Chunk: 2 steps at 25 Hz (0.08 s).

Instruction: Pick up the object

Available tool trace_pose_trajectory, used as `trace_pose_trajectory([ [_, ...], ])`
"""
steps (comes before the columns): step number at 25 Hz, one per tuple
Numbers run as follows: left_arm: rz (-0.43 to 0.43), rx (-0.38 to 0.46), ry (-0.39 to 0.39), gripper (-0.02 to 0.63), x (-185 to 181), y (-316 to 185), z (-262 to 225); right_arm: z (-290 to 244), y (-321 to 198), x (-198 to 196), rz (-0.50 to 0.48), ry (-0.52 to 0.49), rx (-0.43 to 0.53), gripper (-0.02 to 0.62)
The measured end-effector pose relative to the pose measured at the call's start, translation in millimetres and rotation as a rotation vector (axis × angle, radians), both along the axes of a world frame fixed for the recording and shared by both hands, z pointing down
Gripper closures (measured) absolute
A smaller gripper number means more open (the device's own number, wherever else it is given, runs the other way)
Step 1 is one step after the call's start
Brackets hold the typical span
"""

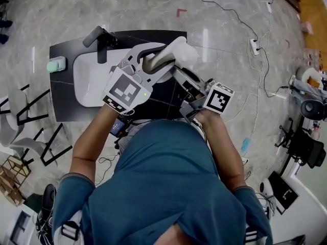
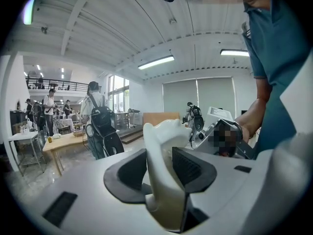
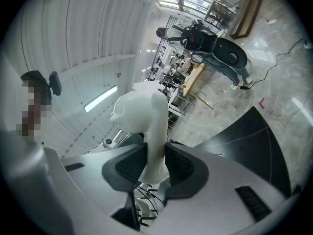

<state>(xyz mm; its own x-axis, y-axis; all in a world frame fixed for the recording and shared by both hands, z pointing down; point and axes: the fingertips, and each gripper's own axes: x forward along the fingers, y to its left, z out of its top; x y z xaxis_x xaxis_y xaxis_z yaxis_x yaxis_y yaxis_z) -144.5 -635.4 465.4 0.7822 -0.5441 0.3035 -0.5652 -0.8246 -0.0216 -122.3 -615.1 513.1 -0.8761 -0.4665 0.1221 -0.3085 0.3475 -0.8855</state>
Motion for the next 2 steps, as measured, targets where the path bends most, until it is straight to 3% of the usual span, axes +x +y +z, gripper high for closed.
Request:
trace_pose_trajectory([
  [2,0.0,-0.006,-0.004,0.439,2.7,3.1,2.2,1.8,3.4,2.3,-0.004,0.0,-0.007,0.471],
])
